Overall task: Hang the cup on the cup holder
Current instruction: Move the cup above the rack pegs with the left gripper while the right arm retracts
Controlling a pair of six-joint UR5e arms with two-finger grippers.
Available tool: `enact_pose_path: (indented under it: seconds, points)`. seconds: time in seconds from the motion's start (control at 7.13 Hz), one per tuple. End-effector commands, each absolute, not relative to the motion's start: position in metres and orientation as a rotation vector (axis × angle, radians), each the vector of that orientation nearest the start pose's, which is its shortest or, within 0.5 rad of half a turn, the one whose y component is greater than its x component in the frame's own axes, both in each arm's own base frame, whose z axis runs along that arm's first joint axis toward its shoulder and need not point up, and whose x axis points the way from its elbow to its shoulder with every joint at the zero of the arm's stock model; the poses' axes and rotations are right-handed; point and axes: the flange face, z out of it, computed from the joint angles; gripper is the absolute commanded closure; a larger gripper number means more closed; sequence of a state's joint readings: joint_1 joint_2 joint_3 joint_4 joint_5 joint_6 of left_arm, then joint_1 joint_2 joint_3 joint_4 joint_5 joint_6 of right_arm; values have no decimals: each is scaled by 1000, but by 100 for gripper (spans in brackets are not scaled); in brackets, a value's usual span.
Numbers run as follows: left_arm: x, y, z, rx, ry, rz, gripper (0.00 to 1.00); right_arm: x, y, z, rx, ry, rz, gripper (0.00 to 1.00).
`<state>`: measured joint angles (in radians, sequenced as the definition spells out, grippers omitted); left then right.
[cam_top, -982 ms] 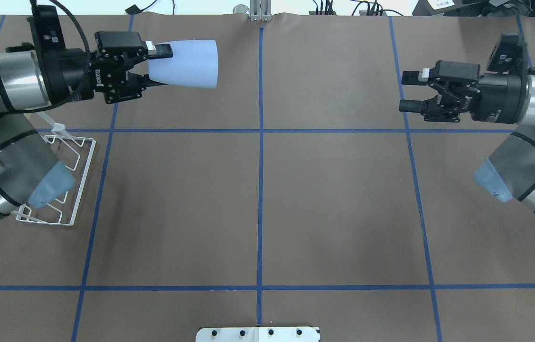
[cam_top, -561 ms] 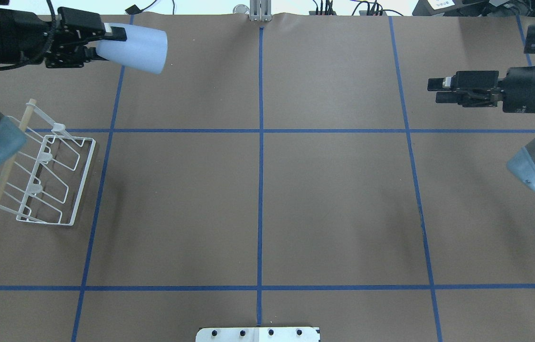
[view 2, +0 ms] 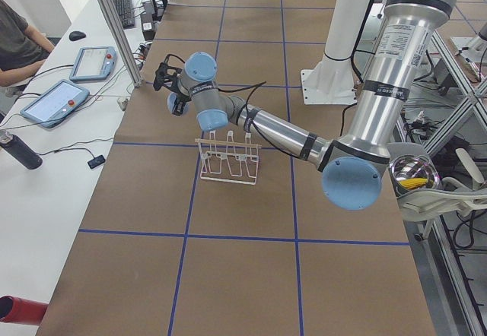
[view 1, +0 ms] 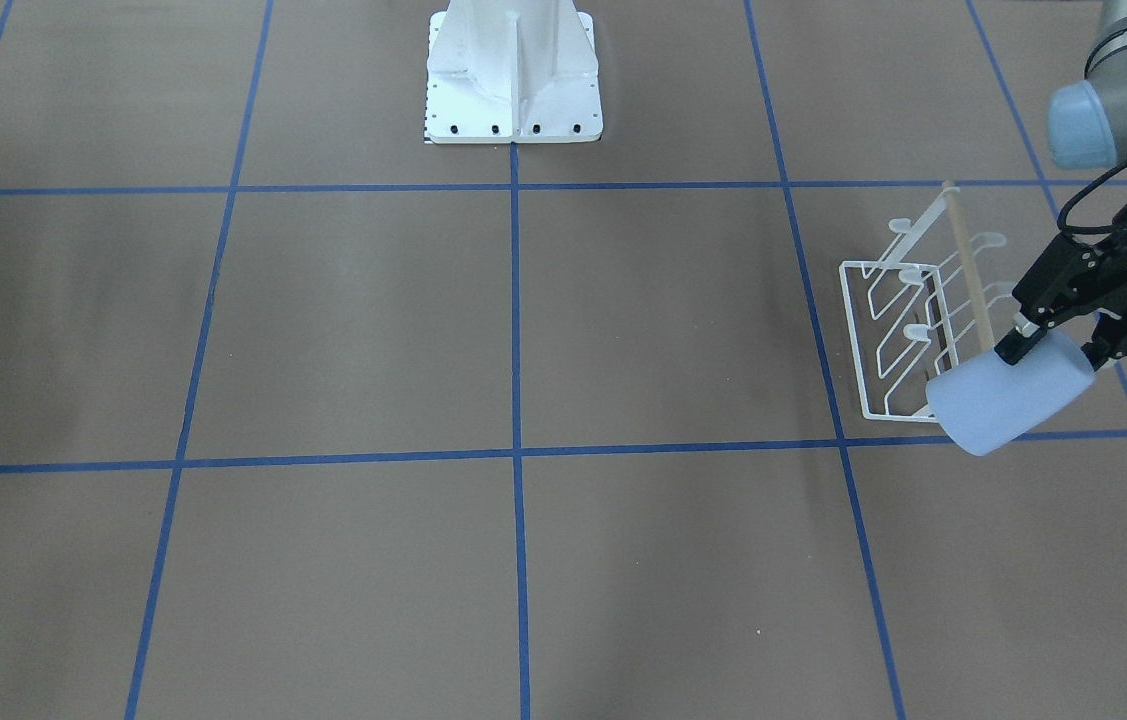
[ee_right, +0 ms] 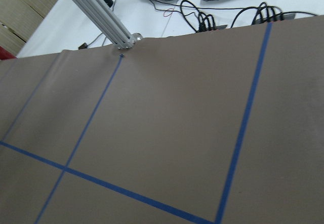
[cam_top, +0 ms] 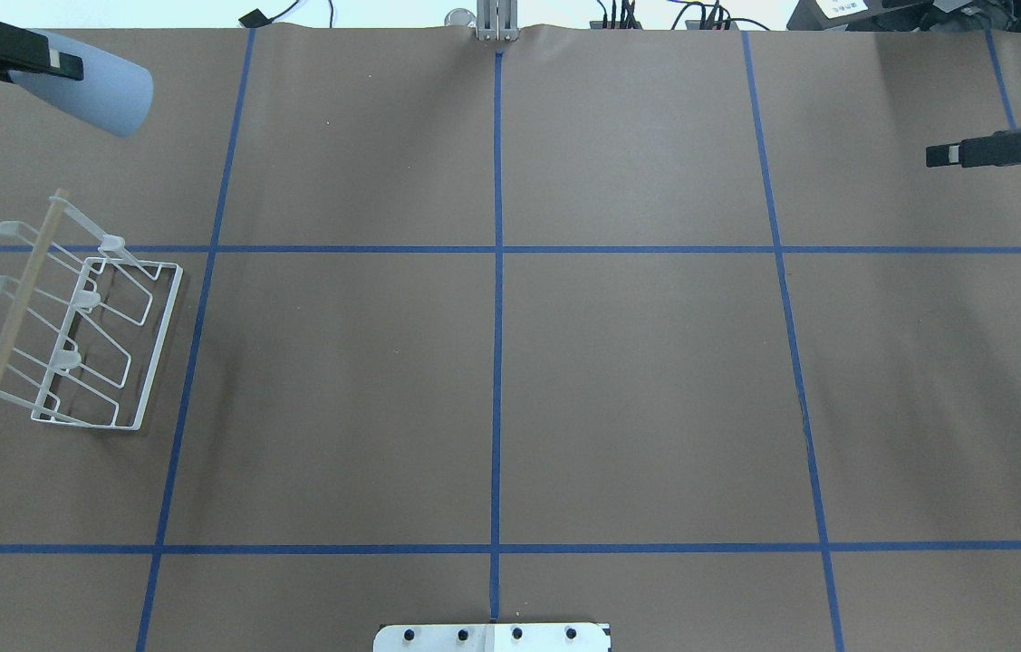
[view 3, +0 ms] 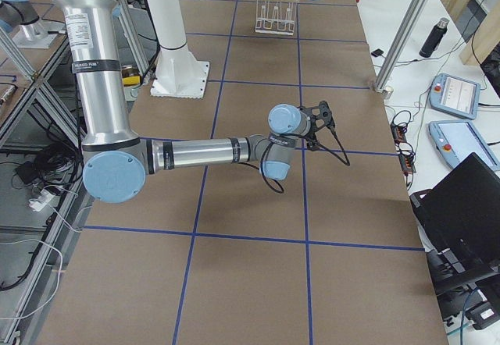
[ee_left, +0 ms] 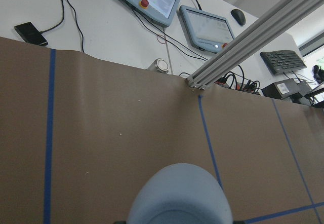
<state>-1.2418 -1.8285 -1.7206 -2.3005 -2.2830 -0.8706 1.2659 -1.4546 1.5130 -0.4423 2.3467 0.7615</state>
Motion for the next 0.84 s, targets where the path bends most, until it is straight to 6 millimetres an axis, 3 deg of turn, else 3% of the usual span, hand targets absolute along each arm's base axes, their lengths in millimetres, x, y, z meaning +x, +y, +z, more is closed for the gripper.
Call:
enact_pose_path:
  seconds: [0.0,0.28,0.42,0.56,0.7]
  points:
    - [111,-546,346,498,963,6,100,-59,-554,517,549,-1028,-75,0]
    - [123,-507,326,338,811,18,100,-51,-560,520,454,-968,-92,0]
    - [123,-499,317,318,806,20,100,-39,-564,521,422,-928,-131,0]
    - [154,-494,321,278,812,59,100,-35,-569,507,382,-884,-194,0]
    - [170,-492,323,261,813,82,100,-31,-570,501,341,-855,-253,0]
